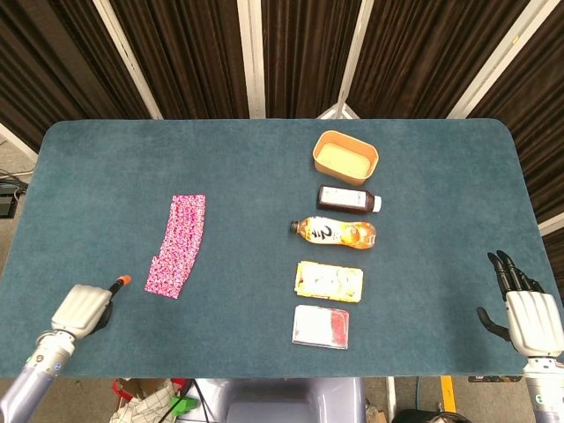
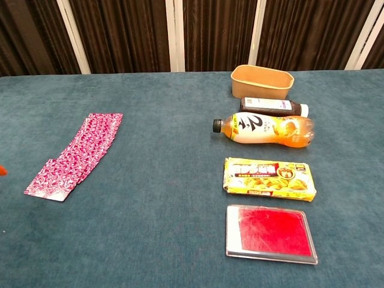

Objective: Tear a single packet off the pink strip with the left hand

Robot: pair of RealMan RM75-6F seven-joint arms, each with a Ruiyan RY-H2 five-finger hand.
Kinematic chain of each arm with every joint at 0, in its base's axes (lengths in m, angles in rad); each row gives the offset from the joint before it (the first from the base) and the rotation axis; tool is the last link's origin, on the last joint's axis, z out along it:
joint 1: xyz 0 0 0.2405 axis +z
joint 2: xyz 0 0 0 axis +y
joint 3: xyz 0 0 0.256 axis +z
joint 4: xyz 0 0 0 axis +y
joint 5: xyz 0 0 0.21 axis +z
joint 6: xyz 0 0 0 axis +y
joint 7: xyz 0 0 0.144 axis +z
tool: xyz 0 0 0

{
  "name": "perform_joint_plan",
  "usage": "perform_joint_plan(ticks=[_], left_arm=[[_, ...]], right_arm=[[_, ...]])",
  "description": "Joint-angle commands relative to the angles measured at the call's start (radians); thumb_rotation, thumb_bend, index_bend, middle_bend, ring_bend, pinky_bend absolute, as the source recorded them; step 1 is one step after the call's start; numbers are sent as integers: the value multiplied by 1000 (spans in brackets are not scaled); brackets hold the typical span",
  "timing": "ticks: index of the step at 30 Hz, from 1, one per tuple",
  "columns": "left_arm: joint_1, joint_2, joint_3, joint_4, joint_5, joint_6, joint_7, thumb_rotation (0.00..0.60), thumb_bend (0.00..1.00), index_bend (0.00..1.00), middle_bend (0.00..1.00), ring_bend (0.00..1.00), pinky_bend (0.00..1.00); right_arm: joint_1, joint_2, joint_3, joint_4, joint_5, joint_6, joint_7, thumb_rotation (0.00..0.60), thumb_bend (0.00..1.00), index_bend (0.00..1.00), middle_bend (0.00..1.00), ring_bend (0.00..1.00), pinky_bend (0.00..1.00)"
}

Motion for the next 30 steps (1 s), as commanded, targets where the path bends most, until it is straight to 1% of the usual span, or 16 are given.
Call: perform_joint_plan(ticks=[1,7,11,22,30], left_arm=[[-31,-35,8,6,-23,-42,31,600,991,167,877,775,760],[-43,-57,12,-9,-6,-23,56,600,990,167,876,775,760],[-48,-67,17,-11,25,-3,38,600,989,167,876,774,760],[-46,-45,33,-63,61,43,54,600,989,174,876,774,760],[-77,-76,15,-29,16,6,72,600,989,174,876,774,760]], right_arm=[[-1,2,1,1,-1,3,6,600,311,0,89,231,346],[-2,4,3,3,1,3,17,600,312,0,89,231,346],[-2,6,3,6,3,1,23,600,312,0,89,231,346],[1,4,5,8,12,-9,22,600,311,0,89,231,346],[-1,8,6,3,18,-8,19,600,311,0,89,231,346]])
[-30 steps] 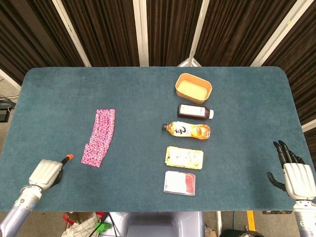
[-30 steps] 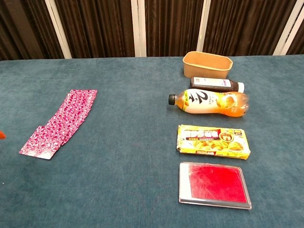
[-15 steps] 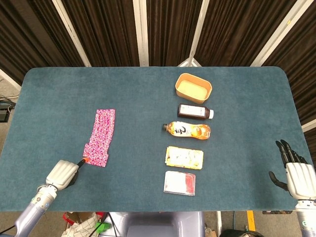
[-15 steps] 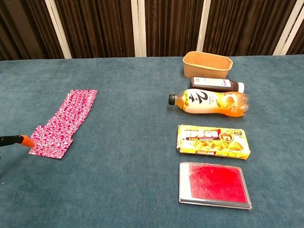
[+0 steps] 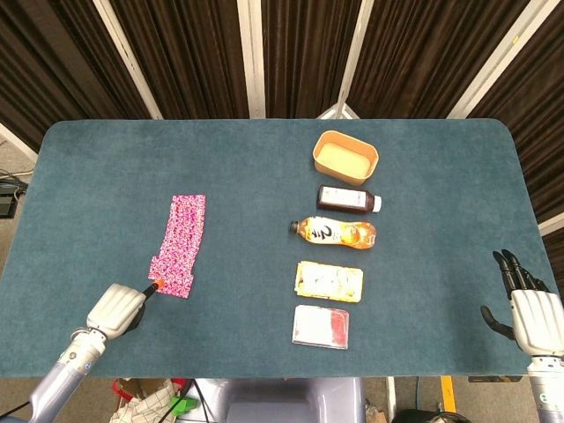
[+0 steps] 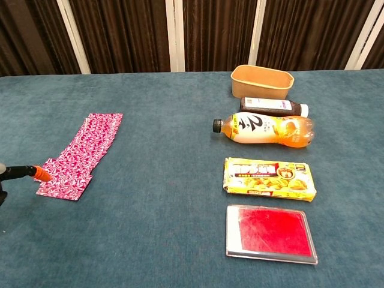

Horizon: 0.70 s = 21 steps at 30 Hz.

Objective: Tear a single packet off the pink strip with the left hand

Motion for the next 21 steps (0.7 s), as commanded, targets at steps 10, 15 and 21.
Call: perform_joint_plan(ticks=[10,15,21], left_arm=[[-35,-34,-2,19,-42,-38,33,600,989,174,876,774,761],[-38,-32,9,13,-54,-43,49,600,989,174,876,774,761],[-41,-27,25,-2,-86,-46,99,600,988,174,876,774,760]], right_arm=[[0,2,1,-2,5,-3,2,600,311,0,89,231,346],[-1,5,3,-2,7,-1,9,600,312,0,89,231,346],[-3,9,1,-5,3,-1,19,600,311,0,89,231,346]])
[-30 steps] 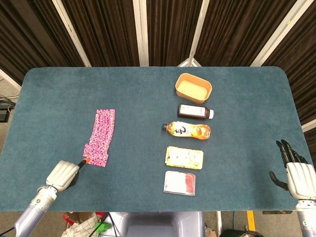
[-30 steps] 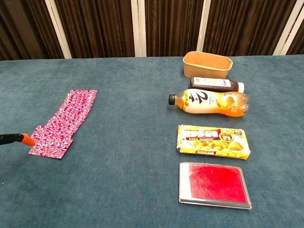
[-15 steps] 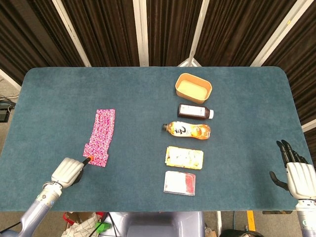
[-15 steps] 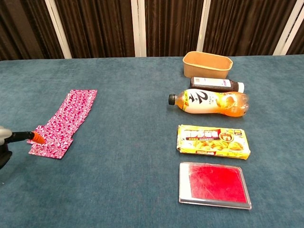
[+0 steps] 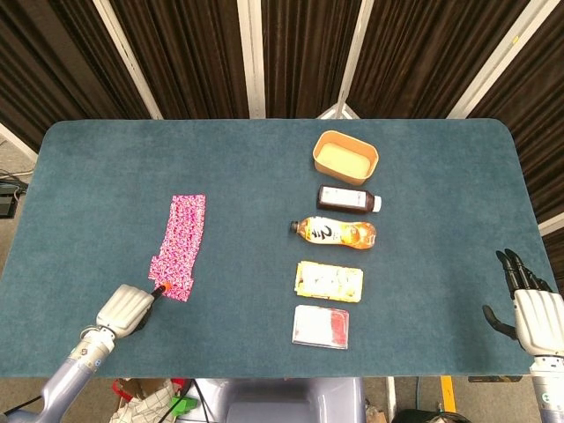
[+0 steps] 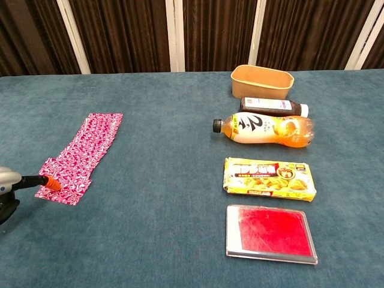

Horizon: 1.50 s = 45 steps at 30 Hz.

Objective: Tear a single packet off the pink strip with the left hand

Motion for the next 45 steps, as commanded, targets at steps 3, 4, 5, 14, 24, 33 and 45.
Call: perform_joint_plan(ticks=[3,4,5,14,24,33,45], left_arm=[[-4,1,12,-12,-20,-8,20,600,988,174,876,774,760],[-4,3,15,-15,-17,-7,19,600,988,174,876,774,760],[-3,7,20,-21,-11,-4,17,600,988,174,876,774,760],[13,48,63,-77,-30,4,58,600,988,174,877,774,760],[32,92,113,-143,-57,14,113,600,988,172,877,775,761],[53,149,166,-213,14,50,120,600,988,169,877,775,761],[68,161,133,-202,141,145,37,600,985,150,876,774,761]], right_arm=[[-2,3,-1,-3,-6,6,2,600,311,0,89,231,346],[-2,3,-1,-4,-6,6,3,600,311,0,89,231,346],[-3,4,-1,-5,-7,7,6,600,310,0,89,231,346],[-3,7,-1,-5,-7,6,13,600,311,0,89,231,346],[-5,10,-1,-6,-8,8,20,600,311,0,89,231,346],[-4,9,-2,-8,-14,9,19,600,311,0,89,231,346],[-3,9,-4,-8,-13,3,19,600,311,0,89,231,346]])
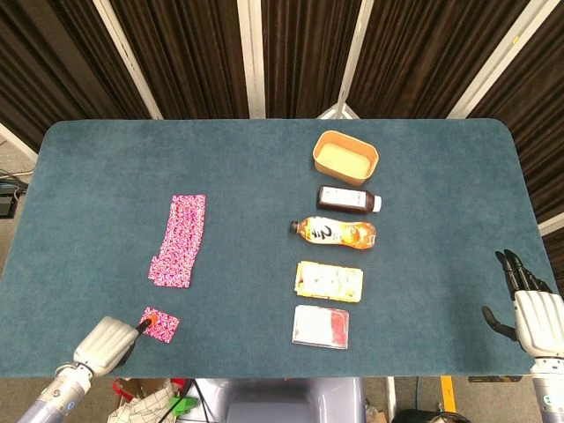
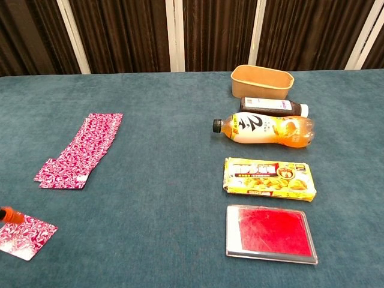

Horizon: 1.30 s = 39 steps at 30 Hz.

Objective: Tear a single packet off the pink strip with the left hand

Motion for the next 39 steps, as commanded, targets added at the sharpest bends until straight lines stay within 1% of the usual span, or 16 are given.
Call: perform_joint_plan(ticks=[1,5,9,11,15,19,25,30,39], left_arm=[[1,-16,-33,25,29,36,-26,600,985,150,876,774,761],[-9,-29,-72,48,36,51,-58,600,984,150,876,774,761],[-37,-42,-125,75,-45,16,-40,600,984,149,876,774,761],[-61,-53,-146,89,-103,-32,-33,600,984,147,876,774,761],[-102,-65,-164,110,-169,-117,-47,600,984,147,876,774,761],[-124,-92,-187,143,-224,-135,-22,600,984,147,876,774,761],[-154,-124,-205,174,-292,-161,10,600,984,147,876,774,762],[-178,-150,-208,191,-344,-187,35,600,984,147,876,774,762],[-189,-158,-192,185,-352,-182,53,600,984,147,876,774,762]], right_arm=[[1,-1,0,0,-1,-1,0,600,311,0,89,231,346],[3,-2,0,1,2,-6,-2,600,312,0,89,231,346],[5,-2,-1,0,3,-11,-1,600,312,0,89,231,346],[5,-3,0,-1,4,-12,-2,600,312,0,89,231,346],[6,-4,1,1,10,-15,-2,600,312,0,89,231,346],[8,-6,1,2,13,-20,-6,600,311,0,89,231,346],[9,-6,2,4,17,-23,-5,600,311,0,89,231,346],[9,-6,2,4,19,-24,-5,600,312,0,89,231,346],[11,-6,1,4,14,-25,-3,600,312,0,89,231,346]])
